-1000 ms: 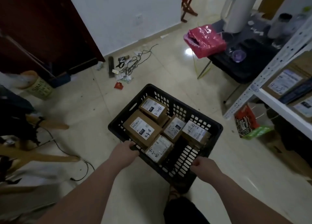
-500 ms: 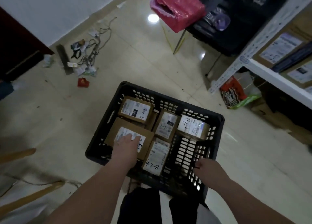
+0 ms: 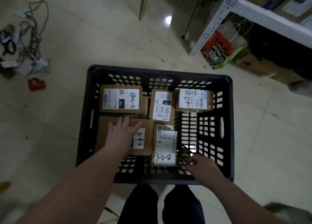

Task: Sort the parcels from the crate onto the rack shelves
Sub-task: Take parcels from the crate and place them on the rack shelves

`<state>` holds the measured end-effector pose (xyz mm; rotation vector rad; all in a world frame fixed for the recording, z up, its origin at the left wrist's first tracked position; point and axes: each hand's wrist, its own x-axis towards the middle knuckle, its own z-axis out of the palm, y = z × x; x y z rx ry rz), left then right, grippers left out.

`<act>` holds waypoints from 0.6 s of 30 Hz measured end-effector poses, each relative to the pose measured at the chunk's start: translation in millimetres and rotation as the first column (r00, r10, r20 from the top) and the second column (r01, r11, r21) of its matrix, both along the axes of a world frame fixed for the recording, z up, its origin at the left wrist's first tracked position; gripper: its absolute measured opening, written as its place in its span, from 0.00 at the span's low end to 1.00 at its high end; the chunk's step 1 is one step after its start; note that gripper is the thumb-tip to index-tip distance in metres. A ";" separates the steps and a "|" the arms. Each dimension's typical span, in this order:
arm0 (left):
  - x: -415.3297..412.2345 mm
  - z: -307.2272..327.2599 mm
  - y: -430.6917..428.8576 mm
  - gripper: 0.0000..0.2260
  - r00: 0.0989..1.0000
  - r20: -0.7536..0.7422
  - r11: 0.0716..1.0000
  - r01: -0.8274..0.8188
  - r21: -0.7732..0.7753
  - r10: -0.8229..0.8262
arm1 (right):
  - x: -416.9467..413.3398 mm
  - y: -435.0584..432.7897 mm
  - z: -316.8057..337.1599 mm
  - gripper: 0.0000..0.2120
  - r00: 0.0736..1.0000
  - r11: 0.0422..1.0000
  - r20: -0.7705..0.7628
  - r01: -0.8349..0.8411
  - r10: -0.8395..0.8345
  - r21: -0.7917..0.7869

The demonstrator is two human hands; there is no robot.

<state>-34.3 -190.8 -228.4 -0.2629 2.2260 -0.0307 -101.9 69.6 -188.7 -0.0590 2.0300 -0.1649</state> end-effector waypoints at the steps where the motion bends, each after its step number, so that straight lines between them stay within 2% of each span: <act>1: 1.2 -5.8 -0.8 0.53 1.000 0.002 1.000 0.015 -0.006 -0.015 | 4.8 -2.5 -2.0 0.06 1.000 1.000 0.006 0.015 -0.015 -0.006; 7: 2.7 -24.3 1.6 0.56 0.992 -0.072 0.995 0.102 -0.011 -0.102 | 17.0 -4.7 -13.6 0.09 0.999 0.999 0.002 0.044 -0.044 0.008; 12: 4.1 -21.5 2.1 0.60 0.974 -0.095 0.979 0.205 -0.024 -0.206 | 14.0 -5.3 -11.6 0.09 0.990 0.990 0.002 0.139 -0.139 0.013; 15: 3.9 -7.6 1.9 0.60 0.981 -0.112 0.987 0.162 0.019 -0.158 | 10.4 -8.5 -2.7 0.08 0.987 0.987 -0.009 0.162 -0.162 -0.010; 18: 4.3 20.1 2.2 0.61 0.981 -0.170 0.990 0.106 0.090 -0.090 | 0.8 -17.5 16.7 0.12 0.978 0.977 -0.026 0.207 -0.208 -0.052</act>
